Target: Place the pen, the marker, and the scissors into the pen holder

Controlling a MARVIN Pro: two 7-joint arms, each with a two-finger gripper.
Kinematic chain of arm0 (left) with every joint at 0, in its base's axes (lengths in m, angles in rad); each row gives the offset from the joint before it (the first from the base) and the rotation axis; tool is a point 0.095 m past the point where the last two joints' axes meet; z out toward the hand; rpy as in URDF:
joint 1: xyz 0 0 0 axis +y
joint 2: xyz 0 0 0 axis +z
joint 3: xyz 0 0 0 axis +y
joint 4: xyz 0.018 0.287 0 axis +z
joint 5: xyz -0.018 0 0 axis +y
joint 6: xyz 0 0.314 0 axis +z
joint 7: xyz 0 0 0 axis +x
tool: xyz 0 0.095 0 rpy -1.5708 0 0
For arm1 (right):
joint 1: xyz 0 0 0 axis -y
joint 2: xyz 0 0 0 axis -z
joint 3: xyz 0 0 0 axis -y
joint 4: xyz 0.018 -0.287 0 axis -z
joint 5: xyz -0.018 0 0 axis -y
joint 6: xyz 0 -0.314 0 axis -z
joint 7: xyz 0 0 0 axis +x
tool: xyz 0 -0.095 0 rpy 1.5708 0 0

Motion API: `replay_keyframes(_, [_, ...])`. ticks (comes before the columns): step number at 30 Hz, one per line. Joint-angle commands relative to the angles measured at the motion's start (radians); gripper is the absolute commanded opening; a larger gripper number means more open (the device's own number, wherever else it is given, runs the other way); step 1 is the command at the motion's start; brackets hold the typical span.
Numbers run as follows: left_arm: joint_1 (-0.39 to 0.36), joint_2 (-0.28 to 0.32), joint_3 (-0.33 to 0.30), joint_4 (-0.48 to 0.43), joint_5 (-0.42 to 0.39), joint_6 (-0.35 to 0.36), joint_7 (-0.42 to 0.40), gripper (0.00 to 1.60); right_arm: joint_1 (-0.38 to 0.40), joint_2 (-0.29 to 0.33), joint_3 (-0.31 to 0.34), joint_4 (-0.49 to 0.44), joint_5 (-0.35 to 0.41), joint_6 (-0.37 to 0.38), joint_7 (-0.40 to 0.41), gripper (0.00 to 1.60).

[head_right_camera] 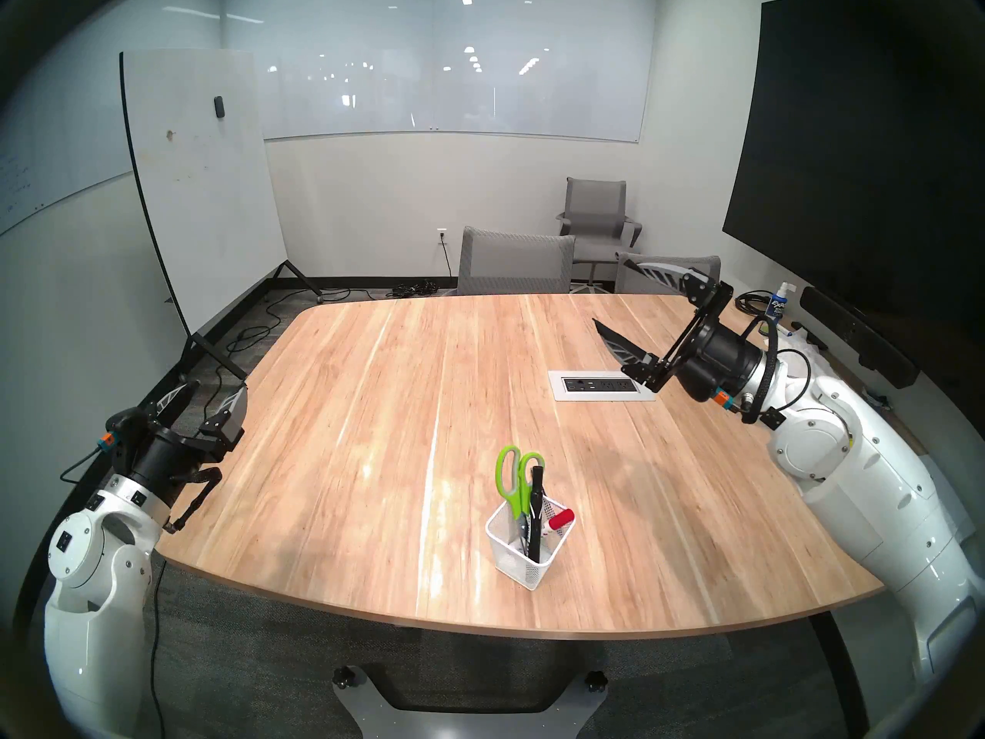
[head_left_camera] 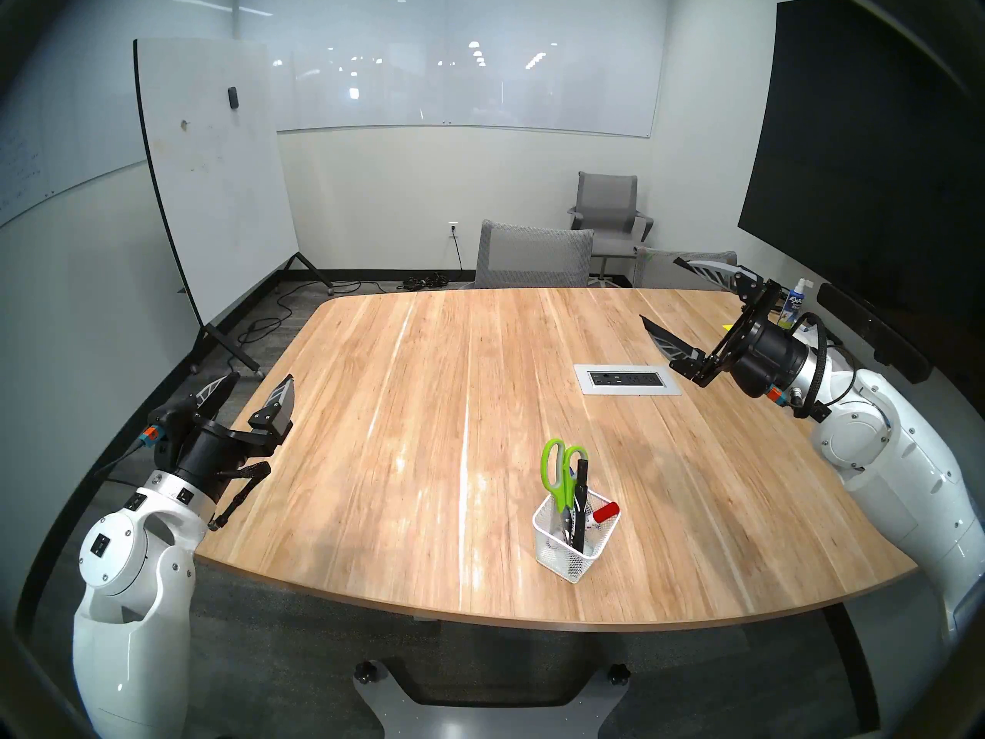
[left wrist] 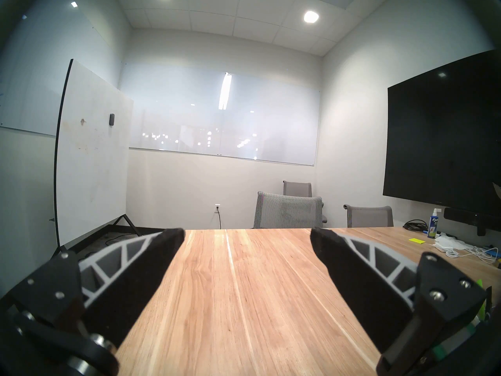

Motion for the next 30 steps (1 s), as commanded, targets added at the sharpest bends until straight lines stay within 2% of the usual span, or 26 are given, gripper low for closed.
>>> replay_keyframes(1, [-0.003,0.001,-0.002,-0.015,-0.001,-0.001,-0.001,1.6,-0.044,0.029,0.034,-0.022,0.206,0.035,0.011,1.6])
replay_keyframes(10, [-0.005,-0.001,-0.003,-0.013,0.001,-0.001,-0.004,1.6,-0.099,0.063,0.058,-0.075,0.454,0.101,0.055,1.6])
replay_keyframes(17, [-0.006,-0.003,-0.004,-0.013,0.002,-0.001,-0.006,1.6,-0.153,0.098,0.084,-0.128,0.66,0.182,0.099,1.6])
replay_keyframes(25, [-0.006,-0.006,-0.005,-0.014,0.004,0.0,-0.008,1.6,-0.232,0.164,0.131,-0.168,0.898,0.327,0.173,1.6])
replay_keyframes(30, [-0.006,-0.008,-0.006,-0.015,0.005,0.001,-0.009,1.6,-0.267,0.212,0.17,-0.178,1.021,0.42,0.235,1.6])
